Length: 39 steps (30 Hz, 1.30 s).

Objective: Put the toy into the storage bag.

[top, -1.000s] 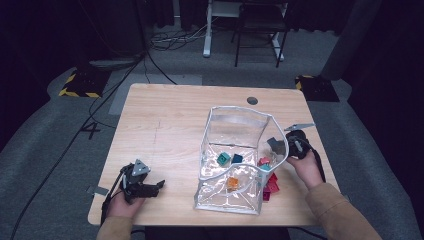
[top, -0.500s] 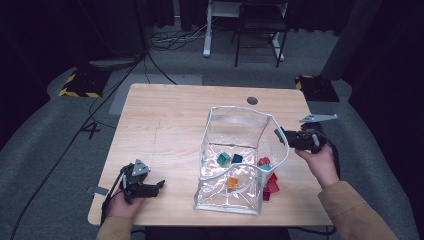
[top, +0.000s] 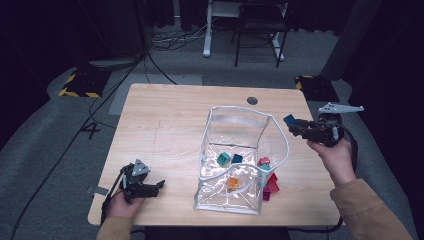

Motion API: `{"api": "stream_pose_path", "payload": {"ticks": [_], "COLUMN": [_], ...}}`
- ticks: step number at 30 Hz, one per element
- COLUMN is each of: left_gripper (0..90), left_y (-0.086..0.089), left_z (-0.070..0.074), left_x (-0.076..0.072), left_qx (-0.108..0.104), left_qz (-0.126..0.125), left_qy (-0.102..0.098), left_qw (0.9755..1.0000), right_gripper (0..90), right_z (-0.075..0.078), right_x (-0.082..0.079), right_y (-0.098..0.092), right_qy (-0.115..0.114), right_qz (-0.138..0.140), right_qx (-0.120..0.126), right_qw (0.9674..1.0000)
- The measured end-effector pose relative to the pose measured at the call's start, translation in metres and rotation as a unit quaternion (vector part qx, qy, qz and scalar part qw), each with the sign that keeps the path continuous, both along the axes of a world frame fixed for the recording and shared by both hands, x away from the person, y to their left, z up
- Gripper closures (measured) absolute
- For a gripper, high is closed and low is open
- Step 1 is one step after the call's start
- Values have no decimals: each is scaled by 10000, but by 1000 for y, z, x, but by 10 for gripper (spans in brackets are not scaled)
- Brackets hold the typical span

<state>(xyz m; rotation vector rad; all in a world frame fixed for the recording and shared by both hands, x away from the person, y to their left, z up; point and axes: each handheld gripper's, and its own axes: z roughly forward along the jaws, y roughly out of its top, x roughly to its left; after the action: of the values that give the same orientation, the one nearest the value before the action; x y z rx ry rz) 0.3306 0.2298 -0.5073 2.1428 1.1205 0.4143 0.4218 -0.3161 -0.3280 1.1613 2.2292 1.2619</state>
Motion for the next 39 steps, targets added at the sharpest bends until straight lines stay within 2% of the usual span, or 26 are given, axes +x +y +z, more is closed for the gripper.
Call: {"api": "stream_pose_path", "payload": {"ticks": [10, 15, 26, 39], "left_gripper": [154, 155, 154, 153], "left_y": [0, 0, 0, 1], "left_z": [0, 0, 0, 0], "left_x": [0, 0, -1, -3], "left_qx": [-1, 0, 15, 9], "left_qz": [-3, -5, -6, 69], "left_qy": [0, 0, -3, -1], "left_qw": [10000, 10000, 10000, 10000], "right_gripper": [589, 589, 589, 588], "right_z": [27, 37, 48, 56], "right_x": [-14, -19, -22, -15], "right_y": [7, 13, 38, 86], "right_qy": [-373, -473, -493, -454], "right_qz": [289, 416, 783, 1277], "right_qx": [258, 254, 292, 146], "right_qw": [9986, 9977, 9953, 9907]}}
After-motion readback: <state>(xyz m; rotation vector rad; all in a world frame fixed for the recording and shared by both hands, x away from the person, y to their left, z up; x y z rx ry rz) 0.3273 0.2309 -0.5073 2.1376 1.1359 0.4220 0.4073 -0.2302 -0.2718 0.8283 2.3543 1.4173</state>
